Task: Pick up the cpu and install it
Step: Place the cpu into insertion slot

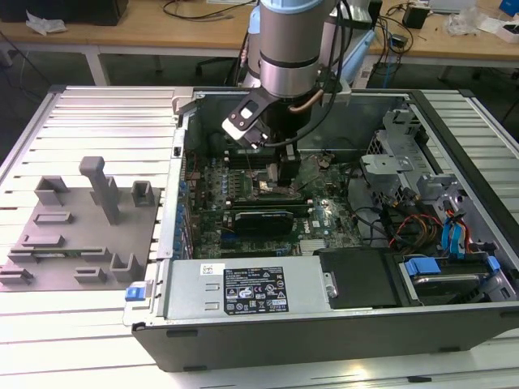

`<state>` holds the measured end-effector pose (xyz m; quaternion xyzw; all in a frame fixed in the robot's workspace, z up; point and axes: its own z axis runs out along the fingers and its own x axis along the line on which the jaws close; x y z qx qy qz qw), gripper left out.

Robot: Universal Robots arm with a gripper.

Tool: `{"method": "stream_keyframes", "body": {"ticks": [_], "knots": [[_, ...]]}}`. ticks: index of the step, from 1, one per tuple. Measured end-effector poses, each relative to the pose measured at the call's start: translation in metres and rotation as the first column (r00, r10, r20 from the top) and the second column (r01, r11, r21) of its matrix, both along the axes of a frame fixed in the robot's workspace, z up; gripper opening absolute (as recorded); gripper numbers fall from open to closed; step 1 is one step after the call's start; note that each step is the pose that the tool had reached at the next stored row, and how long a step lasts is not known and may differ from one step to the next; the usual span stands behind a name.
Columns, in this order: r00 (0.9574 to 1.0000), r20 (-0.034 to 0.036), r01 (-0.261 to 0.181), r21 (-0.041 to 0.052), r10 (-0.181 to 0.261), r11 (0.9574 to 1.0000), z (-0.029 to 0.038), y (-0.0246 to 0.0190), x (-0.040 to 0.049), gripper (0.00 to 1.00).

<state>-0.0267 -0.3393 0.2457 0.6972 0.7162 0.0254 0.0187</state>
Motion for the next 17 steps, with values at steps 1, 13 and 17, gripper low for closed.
{"method": "stream_keyframes", "body": {"ticks": [1, 13, 17], "knots": [[1.0, -0.0004, 0.001, 0.0, -0.001, 1.0, -0.0015, 0.0006, 0.0, 0.55], [1.0, -0.0038, 0.001, -0.006, -0.001, 1.0, -0.013, 0.007, 0.0, 0.55], [1.0, -0.0036, 0.001, -0.0081, -0.001, 1.0, -0.0211, 0.0071, 0.0, 0.55]]}}
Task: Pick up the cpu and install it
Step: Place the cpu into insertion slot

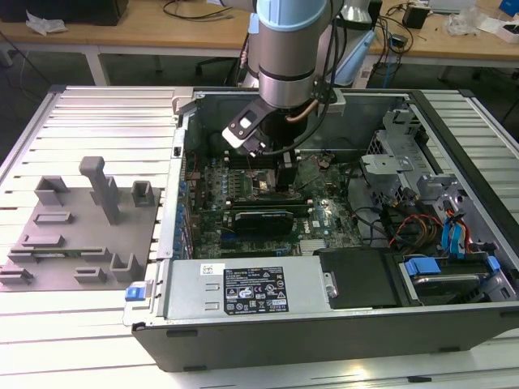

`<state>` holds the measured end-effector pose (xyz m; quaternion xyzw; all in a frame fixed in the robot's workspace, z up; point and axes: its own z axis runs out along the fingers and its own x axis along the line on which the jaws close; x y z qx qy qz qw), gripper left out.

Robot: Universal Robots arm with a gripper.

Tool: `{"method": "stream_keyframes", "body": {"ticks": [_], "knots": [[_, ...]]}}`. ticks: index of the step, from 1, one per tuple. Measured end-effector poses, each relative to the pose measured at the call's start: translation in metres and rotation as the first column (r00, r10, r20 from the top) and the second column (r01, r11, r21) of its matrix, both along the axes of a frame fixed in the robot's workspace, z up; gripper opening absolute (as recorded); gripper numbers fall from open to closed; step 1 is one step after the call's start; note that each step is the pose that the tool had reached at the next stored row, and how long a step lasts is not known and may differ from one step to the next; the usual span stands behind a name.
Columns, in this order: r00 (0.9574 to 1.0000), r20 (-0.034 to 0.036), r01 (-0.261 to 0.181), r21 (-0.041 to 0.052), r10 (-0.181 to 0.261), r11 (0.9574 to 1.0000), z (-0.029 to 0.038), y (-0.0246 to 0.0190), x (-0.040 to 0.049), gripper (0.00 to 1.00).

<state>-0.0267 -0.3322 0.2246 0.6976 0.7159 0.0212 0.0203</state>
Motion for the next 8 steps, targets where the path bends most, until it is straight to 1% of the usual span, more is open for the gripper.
{"method": "stream_keyframes", "body": {"ticks": [2, 7, 8], "knots": [[1.0, -0.0002, 0.0, -0.0004, 0.0, 1.0, -0.001, 0.0006, -0.0001, 0.55], [1.0, -0.0001, 0.001, -0.0008, -0.001, 1.0, -0.0033, 0.0045, -0.001, 0.55], [1.0, -0.0001, 0.001, -0.0029, -0.001, 1.0, -0.0043, 0.0052, -0.0018, 0.55]]}}
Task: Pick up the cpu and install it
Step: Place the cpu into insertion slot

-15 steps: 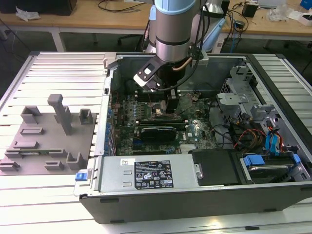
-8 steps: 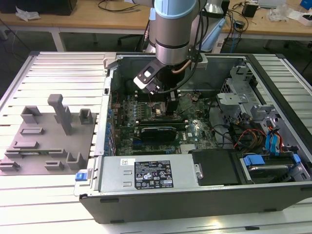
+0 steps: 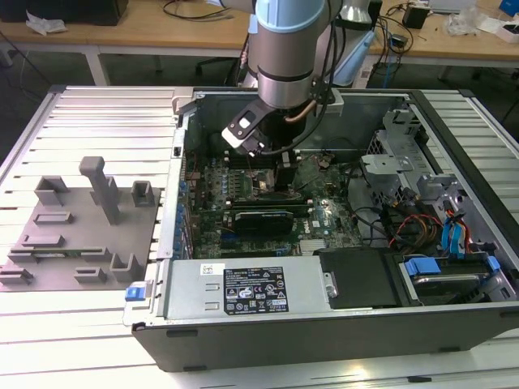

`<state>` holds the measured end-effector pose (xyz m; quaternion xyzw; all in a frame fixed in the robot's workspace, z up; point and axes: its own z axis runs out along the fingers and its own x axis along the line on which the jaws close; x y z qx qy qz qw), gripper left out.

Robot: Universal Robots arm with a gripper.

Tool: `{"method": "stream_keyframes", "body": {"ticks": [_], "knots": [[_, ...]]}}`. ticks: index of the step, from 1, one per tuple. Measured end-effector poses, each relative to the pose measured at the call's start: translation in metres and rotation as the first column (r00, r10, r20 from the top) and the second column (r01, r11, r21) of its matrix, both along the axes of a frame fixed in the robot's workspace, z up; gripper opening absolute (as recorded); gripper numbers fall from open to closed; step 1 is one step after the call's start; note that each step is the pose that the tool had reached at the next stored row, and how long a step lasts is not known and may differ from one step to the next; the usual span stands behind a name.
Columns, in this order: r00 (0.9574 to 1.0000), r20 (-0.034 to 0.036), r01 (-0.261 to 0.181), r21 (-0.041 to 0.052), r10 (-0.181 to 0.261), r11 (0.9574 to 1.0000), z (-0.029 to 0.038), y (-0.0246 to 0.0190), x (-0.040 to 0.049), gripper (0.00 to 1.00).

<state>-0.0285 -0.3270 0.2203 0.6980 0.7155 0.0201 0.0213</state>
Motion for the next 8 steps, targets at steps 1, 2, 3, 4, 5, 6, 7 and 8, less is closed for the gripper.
{"method": "stream_keyframes", "body": {"ticks": [1, 2, 3, 4, 5, 6, 7, 8], "knots": [[1.0, 0.0, 0.001, -0.0027, -0.001, 1.0, -0.0009, 0.0006, -0.0006, 0.55], [1.0, -0.0002, 0.002, -0.0059, -0.002, 1.0, -0.0027, 0.0014, -0.0013, 0.55], [1.0, -0.0002, 0.003, -0.006, -0.003, 1.0, -0.0042, 0.0019, -0.0016, 0.55], [1.0, -0.0003, 0.005, -0.0063, -0.005, 1.0, -0.0054, 0.0027, -0.002, 0.55], [1.0, -0.0002, 0.006, -0.0062, -0.006, 1.0, -0.0057, 0.0033, -0.0022, 0.55], [1.0, -0.0002, 0.009, -0.0062, -0.009, 0.9999, -0.0058, 0.0039, -0.0023, 0.55], [0.9999, -0.0003, 0.013, -0.0062, -0.013, 0.9999, -0.0059, 0.0047, -0.0024, 0.55], [0.9999, -0.0003, 0.015, -0.0063, -0.015, 0.9999, -0.0059, 0.0057, -0.0026, 0.55]]}}
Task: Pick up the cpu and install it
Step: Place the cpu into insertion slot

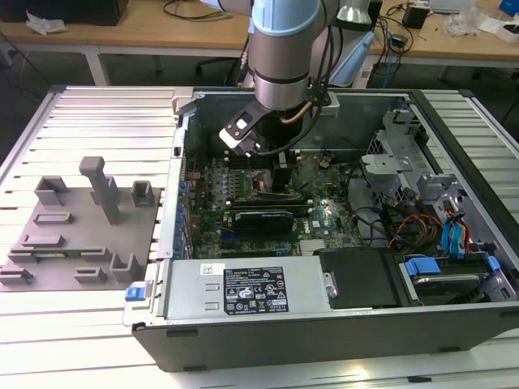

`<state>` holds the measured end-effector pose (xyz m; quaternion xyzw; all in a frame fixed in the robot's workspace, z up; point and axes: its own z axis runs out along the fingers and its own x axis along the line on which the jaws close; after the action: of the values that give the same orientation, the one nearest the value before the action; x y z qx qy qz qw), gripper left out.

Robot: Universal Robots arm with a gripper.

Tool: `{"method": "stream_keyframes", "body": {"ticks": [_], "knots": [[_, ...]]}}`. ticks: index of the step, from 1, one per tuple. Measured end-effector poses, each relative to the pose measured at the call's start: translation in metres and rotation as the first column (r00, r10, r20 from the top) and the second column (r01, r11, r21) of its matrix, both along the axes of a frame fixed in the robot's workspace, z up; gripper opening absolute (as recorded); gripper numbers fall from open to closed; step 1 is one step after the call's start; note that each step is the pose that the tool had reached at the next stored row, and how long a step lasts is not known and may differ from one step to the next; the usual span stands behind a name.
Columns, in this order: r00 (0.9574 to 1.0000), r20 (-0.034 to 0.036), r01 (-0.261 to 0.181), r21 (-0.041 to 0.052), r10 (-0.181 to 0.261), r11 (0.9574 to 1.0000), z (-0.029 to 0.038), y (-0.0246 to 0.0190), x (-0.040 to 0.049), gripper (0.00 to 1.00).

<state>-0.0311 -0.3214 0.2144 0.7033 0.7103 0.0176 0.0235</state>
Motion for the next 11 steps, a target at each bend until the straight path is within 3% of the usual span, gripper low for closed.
{"method": "stream_keyframes", "body": {"ticks": [4, 11], "knots": [[1.0, 0.0001, 0.008, -0.0004, -0.008, 1.0, -0.0018, 0.0029, -0.0025, 0.55], [0.9999, 0.0001, 0.012, -0.0028, -0.012, 0.9999, -0.0103, 0.0041, -0.0039, 0.55]]}}
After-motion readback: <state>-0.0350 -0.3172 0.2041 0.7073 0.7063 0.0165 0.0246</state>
